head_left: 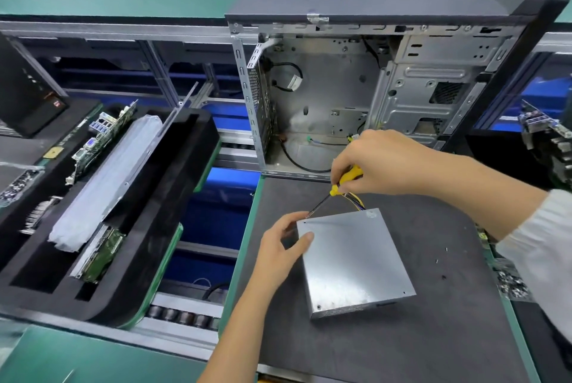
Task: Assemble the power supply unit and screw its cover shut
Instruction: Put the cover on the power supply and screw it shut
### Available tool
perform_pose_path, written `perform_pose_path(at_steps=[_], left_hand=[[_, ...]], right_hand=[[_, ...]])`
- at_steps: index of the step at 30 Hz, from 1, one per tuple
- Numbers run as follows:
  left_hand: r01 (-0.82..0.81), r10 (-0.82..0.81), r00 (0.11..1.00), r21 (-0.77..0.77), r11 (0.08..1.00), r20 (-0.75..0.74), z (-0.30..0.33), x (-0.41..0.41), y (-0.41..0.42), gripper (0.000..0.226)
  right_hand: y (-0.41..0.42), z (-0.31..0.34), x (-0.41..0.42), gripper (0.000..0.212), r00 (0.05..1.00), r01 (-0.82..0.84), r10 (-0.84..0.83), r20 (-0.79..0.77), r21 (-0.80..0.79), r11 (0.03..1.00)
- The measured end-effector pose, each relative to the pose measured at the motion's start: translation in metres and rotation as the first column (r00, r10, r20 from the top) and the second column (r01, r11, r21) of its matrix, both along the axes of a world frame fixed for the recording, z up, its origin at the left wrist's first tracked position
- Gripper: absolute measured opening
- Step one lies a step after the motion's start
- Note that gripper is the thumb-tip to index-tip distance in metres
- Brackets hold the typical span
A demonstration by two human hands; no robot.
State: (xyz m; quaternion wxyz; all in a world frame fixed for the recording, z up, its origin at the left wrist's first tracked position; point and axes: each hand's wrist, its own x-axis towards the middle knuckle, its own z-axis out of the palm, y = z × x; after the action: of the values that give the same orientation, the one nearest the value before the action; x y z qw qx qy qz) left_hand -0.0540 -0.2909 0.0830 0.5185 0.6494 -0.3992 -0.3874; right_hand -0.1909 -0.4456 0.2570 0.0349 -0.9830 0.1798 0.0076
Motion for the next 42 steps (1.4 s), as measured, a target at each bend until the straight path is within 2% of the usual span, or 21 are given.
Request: perform_pose_path(at_steps=[7, 26, 42], left_hand=[[-0.112, 0.118, 0.99, -0.073, 0.991, 0.072, 0.002, 0.001, -0.007, 0.022], [-0.11, 0.111, 0.99, -0.015, 0.994, 0.088, 0.001, 0.002, -0.008, 0.018], [-0.116, 0.116, 0.992, -0.015, 0.993, 0.046, 0.002, 0.001, -0.007, 0.016]], right_hand=[[0.0, -0.001, 0.006, 0.007, 0.999, -0.025, 0.024, -0.047, -0.022, 0.999], [0.002, -0.005, 0.011, 0.007, 0.997, -0.026, 0.022, -0.078, -0.045, 0.999], [0.006, -0.003, 0.027, 0.009, 0.991, -0.051, 0.041, -0.125, -0.081, 0.995]])
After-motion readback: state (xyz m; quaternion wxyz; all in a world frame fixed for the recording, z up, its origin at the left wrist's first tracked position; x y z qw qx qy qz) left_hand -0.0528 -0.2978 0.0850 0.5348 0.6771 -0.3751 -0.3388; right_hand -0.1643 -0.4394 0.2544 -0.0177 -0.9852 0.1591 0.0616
